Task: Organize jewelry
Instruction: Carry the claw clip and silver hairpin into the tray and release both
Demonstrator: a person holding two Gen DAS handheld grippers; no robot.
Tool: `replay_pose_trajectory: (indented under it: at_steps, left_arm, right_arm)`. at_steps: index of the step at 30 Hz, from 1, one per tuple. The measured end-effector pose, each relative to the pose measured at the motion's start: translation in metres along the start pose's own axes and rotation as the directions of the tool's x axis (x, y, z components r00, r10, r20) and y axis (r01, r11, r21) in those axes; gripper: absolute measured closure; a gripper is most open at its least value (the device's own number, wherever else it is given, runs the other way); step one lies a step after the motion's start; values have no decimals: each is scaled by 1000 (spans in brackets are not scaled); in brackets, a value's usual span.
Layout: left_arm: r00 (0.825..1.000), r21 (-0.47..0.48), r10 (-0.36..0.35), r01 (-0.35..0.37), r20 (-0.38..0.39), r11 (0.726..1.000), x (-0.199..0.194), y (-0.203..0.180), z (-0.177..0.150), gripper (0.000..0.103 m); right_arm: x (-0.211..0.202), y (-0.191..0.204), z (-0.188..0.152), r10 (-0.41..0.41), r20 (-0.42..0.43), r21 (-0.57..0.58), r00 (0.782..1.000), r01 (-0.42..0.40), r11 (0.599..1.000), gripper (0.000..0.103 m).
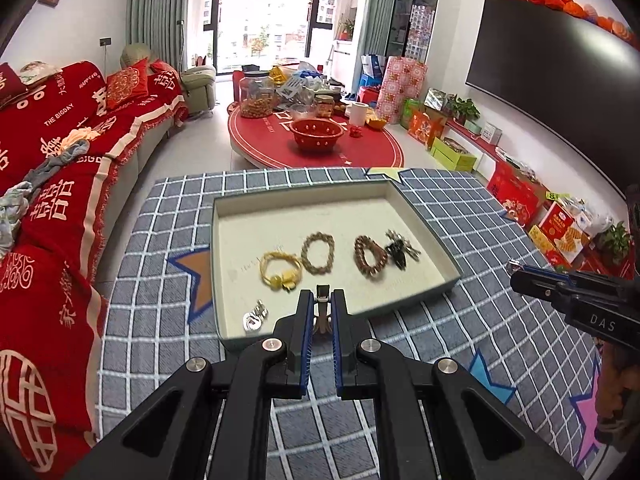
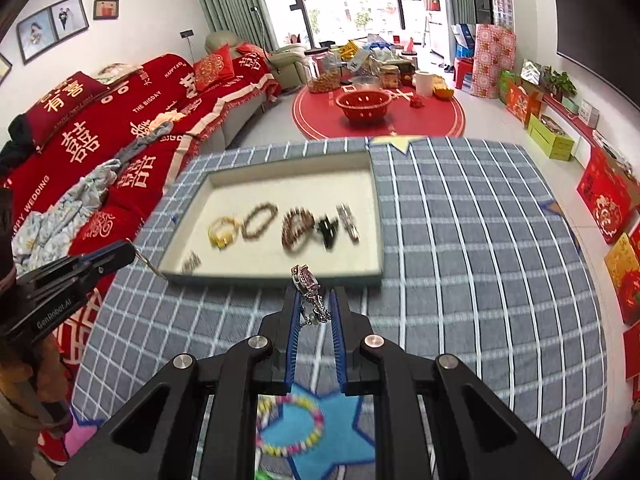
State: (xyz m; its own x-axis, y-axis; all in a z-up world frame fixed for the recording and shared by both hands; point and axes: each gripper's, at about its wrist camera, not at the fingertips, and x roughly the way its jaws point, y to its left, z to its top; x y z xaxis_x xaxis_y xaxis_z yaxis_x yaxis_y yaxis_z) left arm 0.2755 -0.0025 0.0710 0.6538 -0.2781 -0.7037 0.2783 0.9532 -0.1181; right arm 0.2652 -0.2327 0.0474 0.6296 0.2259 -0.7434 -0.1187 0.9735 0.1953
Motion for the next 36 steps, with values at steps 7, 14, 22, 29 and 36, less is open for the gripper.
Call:
replay_pose_trajectory:
  at_steps: [7,14,22,29,36]
  left_arm:
    - [999,-16,31,-31,-5,999,27,19,39,81]
    - [994,-4,98,-98,-37,995,86,34,59,81]
    - [985,-34,121,-126,-121,991,147,51,48,81]
    - [979,-8,160,-162,-129,987,161,48,43,81]
    - [969,41,209,-205,-130,978,167,39,37,81]
  right_arm:
    - [27,6,51,4,1,5,1000,-4,1000,86]
    - [82,7,83,-21,-36,15,999,22,1000,86]
    - [147,0,81,-53,-103,35,993,57,998,86]
    - [178,-6,70,-76,-134,29,988,81,996,86]
    - [186,-10,65,-66,-152,35,986,72,997,85]
